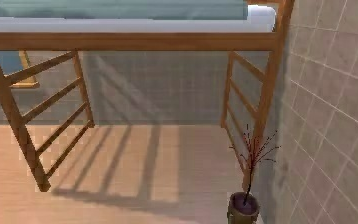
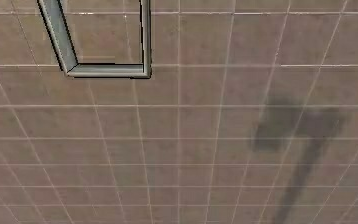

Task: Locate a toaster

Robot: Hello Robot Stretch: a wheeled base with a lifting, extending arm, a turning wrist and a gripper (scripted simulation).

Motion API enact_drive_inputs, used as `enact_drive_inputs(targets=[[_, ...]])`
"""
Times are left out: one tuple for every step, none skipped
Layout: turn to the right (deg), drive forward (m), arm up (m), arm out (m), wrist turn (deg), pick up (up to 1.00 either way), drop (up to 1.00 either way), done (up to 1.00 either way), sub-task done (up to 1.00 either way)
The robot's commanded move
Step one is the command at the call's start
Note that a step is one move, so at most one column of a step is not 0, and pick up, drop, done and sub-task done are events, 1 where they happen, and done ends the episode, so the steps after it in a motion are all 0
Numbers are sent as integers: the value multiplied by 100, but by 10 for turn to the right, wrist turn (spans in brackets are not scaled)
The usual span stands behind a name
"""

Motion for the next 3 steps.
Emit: enact_drive_inputs(targets=[[-450, 0, 0, 0, 0, 0, 0, 0, 0], [-450, 0, 0, 0, 0, 0, 0, 0, 0], [-450, 0, 0, 0, 0, 0, 0, 0, 0]])
